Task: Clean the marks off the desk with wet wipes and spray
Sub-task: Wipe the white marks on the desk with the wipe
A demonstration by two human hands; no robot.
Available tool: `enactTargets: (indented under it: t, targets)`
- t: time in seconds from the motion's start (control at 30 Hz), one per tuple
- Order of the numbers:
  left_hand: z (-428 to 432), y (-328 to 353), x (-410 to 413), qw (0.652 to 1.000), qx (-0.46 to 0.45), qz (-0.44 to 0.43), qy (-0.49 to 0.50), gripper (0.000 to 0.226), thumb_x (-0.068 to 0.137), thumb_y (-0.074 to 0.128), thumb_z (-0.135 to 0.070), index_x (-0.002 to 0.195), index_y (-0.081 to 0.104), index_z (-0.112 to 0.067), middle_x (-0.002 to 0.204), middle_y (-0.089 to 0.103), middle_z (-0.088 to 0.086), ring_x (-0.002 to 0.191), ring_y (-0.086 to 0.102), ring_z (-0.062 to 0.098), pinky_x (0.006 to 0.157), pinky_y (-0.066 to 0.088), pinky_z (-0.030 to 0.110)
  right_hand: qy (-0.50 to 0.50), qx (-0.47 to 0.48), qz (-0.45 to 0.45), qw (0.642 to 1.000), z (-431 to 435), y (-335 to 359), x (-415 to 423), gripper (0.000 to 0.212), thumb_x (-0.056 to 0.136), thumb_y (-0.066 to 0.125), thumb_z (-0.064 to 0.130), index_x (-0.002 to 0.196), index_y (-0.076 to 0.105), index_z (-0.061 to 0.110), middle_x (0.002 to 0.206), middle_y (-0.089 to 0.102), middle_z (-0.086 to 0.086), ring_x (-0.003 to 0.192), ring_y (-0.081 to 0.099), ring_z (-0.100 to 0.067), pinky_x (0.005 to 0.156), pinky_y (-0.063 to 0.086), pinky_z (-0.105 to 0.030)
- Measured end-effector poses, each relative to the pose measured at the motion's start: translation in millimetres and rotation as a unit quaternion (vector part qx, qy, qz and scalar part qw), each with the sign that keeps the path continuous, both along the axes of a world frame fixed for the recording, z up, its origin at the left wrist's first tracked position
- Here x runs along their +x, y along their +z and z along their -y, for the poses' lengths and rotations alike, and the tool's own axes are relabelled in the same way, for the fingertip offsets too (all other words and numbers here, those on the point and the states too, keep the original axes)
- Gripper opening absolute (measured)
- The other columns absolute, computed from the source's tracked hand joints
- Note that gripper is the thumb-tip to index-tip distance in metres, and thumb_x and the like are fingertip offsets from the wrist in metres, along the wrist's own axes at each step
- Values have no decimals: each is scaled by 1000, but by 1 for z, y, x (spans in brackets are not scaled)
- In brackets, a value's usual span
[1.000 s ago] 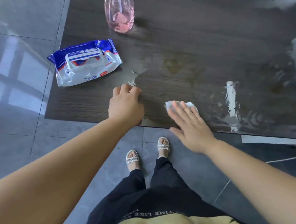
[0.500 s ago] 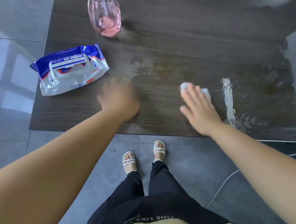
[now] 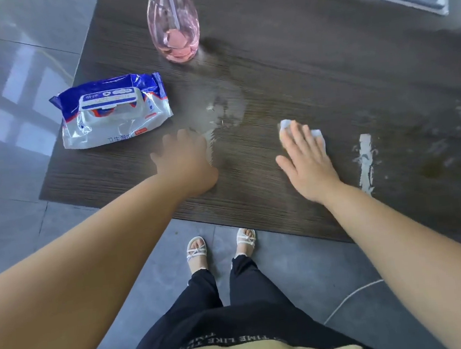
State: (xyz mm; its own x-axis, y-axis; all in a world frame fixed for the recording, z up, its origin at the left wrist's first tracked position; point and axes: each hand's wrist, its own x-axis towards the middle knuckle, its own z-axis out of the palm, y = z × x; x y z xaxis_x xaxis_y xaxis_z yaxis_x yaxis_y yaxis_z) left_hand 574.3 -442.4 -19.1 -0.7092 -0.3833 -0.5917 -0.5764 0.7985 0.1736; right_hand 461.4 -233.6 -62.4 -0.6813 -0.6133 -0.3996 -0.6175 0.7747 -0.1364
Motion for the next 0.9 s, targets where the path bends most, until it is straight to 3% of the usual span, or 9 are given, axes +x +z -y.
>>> enactTargets:
  t: [0.1, 0.17, 0.33, 0.4, 0.57, 0.63, 0.73, 0.83, 0.9]
  targets:
    - [3, 1, -3, 1000, 10, 14, 2, 58, 85, 51, -38, 136, 30, -20, 140, 21, 9, 130, 16, 35, 105, 23, 60, -122, 1, -18, 992, 53, -2, -30, 62, 100, 18, 46, 151, -1, 15, 158, -12, -6, 145, -12, -25, 117, -6, -43]
    - [6, 1, -3, 1000, 14, 14, 2, 57, 84, 51, -35, 136, 31, -21, 139, 22, 9, 128, 18, 35, 104, 27, 59, -107, -15, -14, 994, 86, -5, -21, 63, 100, 17, 47, 151, -2, 15, 158, -14, -6, 145, -13, -25, 116, -7, -43]
    - [5, -1, -1, 1000, 1, -2, 8, 55, 84, 52, -29, 136, 33, -21, 141, 22, 10, 127, 20, 35, 104, 29, 56, 189, -77, 29, 979, 57, -1, 31, 67, 94, 16, 54, 151, 4, 21, 158, -6, 2, 145, -11, -19, 117, -7, -41]
    - [4, -2, 0, 1000, -6, -4, 2, 55, 85, 50, -26, 136, 32, -20, 142, 22, 10, 127, 20, 35, 104, 28, 57, 226, -65, 20, 972, 26, 1, 14, 67, 91, 12, 56, 148, 1, 24, 154, -7, 7, 143, -11, -15, 118, -6, -40]
    - [4, 2, -6, 1000, -9, 3, 19, 49, 86, 47, -25, 133, 34, -20, 138, 24, 10, 125, 22, 34, 99, 34, 55, -26, -5, -14, 1000, 56, 1, -58, 60, 101, 19, 44, 151, -2, 18, 159, -12, -4, 145, -13, -23, 116, -7, -41]
    - [4, 4, -8, 998, -9, -13, 59, 44, 87, 46, -25, 130, 38, -19, 134, 28, 9, 123, 25, 33, 92, 36, 47, -47, -11, -18, 999, 90, -3, -53, 63, 100, 17, 47, 151, -3, 15, 158, -13, -7, 145, -13, -25, 117, -7, -44]
    - [1, 6, -12, 990, -6, -54, 127, 39, 89, 44, -24, 127, 42, -17, 133, 32, 8, 124, 28, 30, 90, 36, 42, 118, -30, -4, 993, 99, -7, -14, 66, 99, 19, 49, 151, -3, 16, 158, -12, -6, 145, -13, -26, 116, -8, -44]
    - [-4, 7, -21, 987, -1, -100, 130, 37, 88, 46, -22, 124, 45, -15, 133, 34, 7, 124, 28, 29, 91, 35, 40, 313, -45, 4, 949, 51, -3, 1, 68, 95, 19, 54, 151, 10, 16, 158, 2, -4, 146, -3, -24, 117, -5, -42]
    - [-6, 8, -29, 985, 12, -114, 126, 38, 87, 46, -22, 124, 45, -16, 133, 34, 7, 125, 27, 28, 93, 35, 39, 333, -42, 23, 942, 20, 0, -25, 67, 91, 14, 56, 147, -1, 23, 155, -7, 5, 144, -9, -19, 115, -12, -34]
